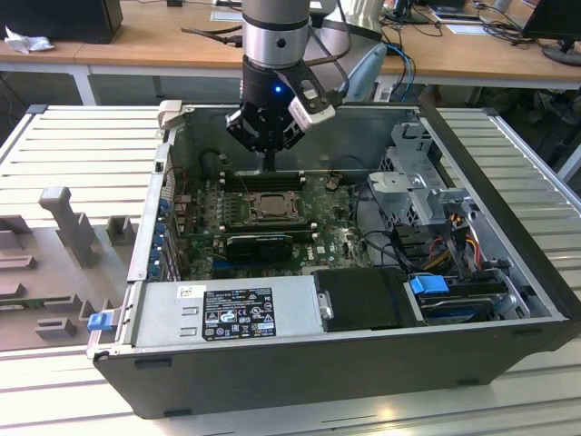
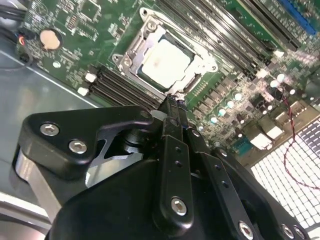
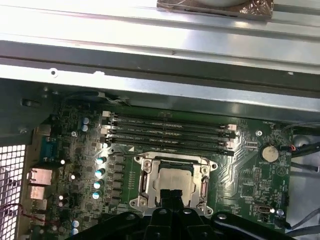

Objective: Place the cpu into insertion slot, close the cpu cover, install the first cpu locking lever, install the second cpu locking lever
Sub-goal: 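Install the first cpu locking lever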

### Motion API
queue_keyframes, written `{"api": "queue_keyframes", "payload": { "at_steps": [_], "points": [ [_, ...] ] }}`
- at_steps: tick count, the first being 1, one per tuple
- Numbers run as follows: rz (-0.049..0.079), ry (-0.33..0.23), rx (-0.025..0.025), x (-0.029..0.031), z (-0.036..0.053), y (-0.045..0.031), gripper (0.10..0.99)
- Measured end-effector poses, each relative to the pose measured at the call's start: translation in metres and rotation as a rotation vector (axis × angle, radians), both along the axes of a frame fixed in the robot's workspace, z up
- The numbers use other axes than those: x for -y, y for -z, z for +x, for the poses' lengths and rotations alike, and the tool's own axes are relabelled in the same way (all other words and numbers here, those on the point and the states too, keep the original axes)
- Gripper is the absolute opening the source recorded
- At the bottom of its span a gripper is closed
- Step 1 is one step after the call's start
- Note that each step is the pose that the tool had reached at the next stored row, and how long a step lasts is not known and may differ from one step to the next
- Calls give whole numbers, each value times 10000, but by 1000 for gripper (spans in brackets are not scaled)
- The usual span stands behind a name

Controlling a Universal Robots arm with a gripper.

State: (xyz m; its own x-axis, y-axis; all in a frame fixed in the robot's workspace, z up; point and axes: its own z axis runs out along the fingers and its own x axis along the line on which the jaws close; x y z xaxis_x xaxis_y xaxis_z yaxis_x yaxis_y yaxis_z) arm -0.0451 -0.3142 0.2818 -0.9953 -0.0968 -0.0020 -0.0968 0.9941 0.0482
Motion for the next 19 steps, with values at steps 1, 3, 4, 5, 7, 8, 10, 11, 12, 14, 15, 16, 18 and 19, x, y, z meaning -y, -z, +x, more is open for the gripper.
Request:
{"api": "queue_keyframes", "payload": {
  "at_steps": [1, 3, 4, 5, 7, 8, 10, 11, 12, 14, 15, 16, 18, 19],
  "points": [
    [15, 0, 0, 0, -13, 0, 106],
    [35, 0, 0, 0, -35, 1, 106],
    [40, 0, 0, 0, -44, 1, 106],
    [44, 0, 0, 0, -52, 0, 106],
    [60, 1, 0, 0, -74, 1, 106],
    [62, 0, 0, 0, -79, 1, 106],
    [70, 0, 1, 0, -88, 2, 106],
    [72, 0, 0, 0, -93, 2, 106],
    [76, 0, 0, 0, -97, 2, 106],
    [85, 0, 0, 0, -106, 3, 106],
    [88, 0, 1, 0, -112, 3, 106],
    [90, 0, 0, 0, -118, 4, 106],
    [101, 0, 0, 0, -137, 5, 106],
    [105, 1, 0, 0, -157, 6, 106]
  ]
}}
